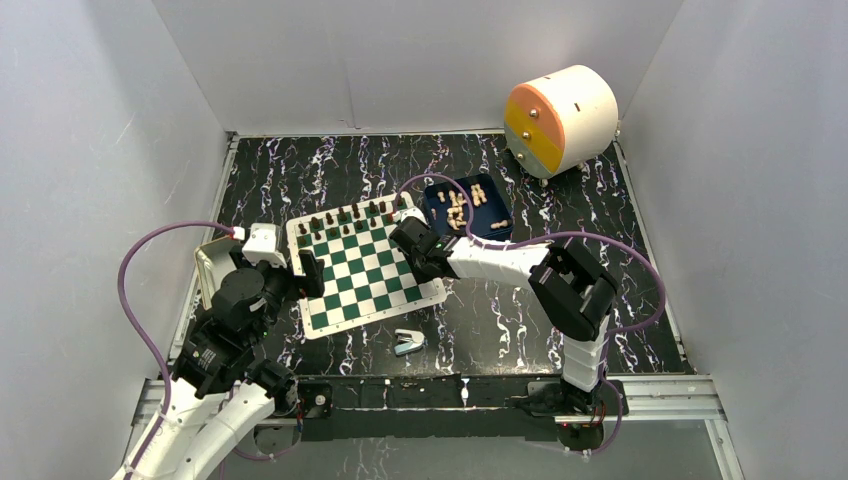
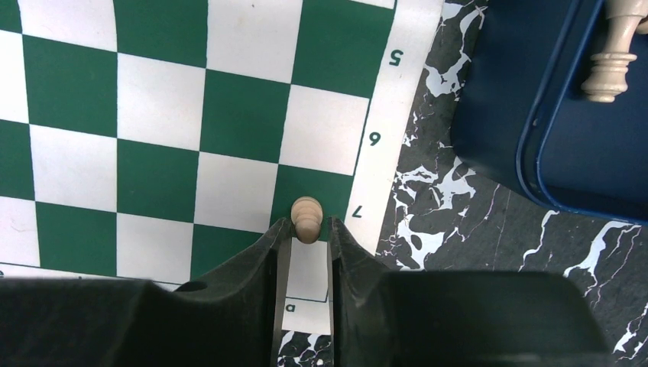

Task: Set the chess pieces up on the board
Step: Place the chess piece on the chessboard.

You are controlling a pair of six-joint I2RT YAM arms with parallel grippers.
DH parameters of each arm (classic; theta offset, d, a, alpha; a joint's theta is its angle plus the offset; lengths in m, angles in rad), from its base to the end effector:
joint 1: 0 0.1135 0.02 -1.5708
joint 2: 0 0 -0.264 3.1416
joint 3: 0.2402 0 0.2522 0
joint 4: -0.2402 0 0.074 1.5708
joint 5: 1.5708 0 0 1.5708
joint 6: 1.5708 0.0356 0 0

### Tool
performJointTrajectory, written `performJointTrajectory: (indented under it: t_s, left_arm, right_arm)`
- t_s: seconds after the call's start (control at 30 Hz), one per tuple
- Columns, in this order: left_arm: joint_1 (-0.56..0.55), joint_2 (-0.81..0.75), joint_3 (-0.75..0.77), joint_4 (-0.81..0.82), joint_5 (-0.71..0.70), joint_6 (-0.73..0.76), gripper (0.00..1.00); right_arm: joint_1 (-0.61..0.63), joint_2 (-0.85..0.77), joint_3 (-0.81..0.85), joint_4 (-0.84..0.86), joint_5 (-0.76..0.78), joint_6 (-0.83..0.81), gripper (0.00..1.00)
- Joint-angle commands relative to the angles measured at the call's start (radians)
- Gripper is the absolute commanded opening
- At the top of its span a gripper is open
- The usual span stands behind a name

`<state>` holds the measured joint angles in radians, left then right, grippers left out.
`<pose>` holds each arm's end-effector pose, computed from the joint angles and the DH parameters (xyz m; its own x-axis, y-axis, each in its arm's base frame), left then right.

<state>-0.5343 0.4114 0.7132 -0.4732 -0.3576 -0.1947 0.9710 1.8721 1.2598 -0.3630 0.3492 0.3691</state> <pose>0.0923 -0.0401 0.3309 -0.1789 -0.1047 -0.9783 0.1484 0.9801 -0.1321 0.2322 0.3180 0.1850 -0.6766 -0.3888 -0.6253 -0.4538 0.8890 -0.0618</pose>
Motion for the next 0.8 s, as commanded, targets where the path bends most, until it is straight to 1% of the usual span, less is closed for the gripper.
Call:
performJointTrajectory:
  t_s: [0.0,0.13,0.2,0.57,0.67,0.77]
  left_arm:
    - [-0.005,-0.008,-0.001,0.005,-0.006,-0.005,0.95]
    - [-0.005,-0.005,0.000,0.005,-0.004,-0.005,0.95]
    - [-0.005,-0.002,0.000,0.005,-0.004,-0.005,0.95]
    - [-0.005,0.060,0.023,0.029,-0.005,0.005,0.95]
    - [-0.005,0.082,0.037,0.037,-0.021,0.000,0.95]
    - [-0.005,0.093,0.028,0.056,-0.031,0.006,0.95]
  right_arm:
    - [0.006,0.004,0.002,0.028,0.013,0.017,0.35]
    - [0.006,-0.014,0.013,0.022,-0.003,0.016,0.40]
    - [0.005,-0.024,0.028,0.012,-0.003,0.010,0.41]
    - [-0.010,-0.132,0.146,-0.049,0.003,-0.070,0.39]
    - [-0.045,-0.161,0.156,-0.036,0.020,-0.096,0.38]
    - [-0.116,-0.176,0.154,-0.021,0.012,-0.113,0.38]
